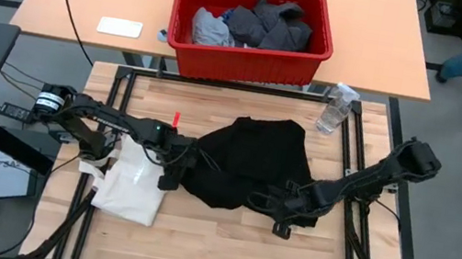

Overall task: Fold Laundry from Bin
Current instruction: Fold the black shirt

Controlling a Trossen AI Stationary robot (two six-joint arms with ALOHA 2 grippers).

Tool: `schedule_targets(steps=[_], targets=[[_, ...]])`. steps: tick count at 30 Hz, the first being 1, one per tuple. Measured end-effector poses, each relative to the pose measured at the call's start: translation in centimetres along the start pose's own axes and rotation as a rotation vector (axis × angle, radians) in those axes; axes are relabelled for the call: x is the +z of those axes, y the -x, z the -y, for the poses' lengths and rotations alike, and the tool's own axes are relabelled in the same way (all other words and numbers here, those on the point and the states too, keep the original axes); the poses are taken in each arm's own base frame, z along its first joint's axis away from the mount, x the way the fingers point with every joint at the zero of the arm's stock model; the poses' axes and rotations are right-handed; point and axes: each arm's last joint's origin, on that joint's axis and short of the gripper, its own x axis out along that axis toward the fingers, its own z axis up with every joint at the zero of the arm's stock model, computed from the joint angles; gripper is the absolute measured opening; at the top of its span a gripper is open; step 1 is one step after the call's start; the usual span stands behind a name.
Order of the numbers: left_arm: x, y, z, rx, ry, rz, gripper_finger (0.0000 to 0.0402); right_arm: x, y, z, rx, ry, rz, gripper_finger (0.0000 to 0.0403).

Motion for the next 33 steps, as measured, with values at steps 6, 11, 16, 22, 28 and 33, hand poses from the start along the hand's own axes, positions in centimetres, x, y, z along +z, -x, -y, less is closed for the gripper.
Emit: schedule_targets(steps=[6, 11, 16, 22, 28, 33], targets=[[-0.2, 0.0, 0.1, -0.027, -0.017, -0.021, 0.0002, -0.1, -1.5, 0.0, -0.042, -0.020, -0.030, 0.0081], [-0.4, 0.0, 0.1, -0.027, -0.014, -0.042, 0.0002, 0.3, -0.5, -0.5, 0.029, -0.044, -0.054, 0.0013], [-0.5, 0.3, 0.2, -0.029, -0.016, -0.040, 0.0002, 2.1, 4.9, -1.2, 0.119, -0.094, 0.030, 0.0006], [-0.5, 0.4, 0.2, -0.030, -0.025, -0.033, 0.0002, 1.8, 10.3, 1.8, -0.002, -0.203, 0.091, 0.0004], [-0.5, 0.4, 0.2, -0.030, -0.023, -0.032, 0.0002, -0.5, 13.6, 5.8, -0.173, -0.383, 0.039, 0.0003], [-0.5, 0.4, 0.2, -0.030, -0.020, -0.030, 0.0002, -1.6, 15.5, 7.8, -0.174, -0.440, 0.040, 0.0004]])
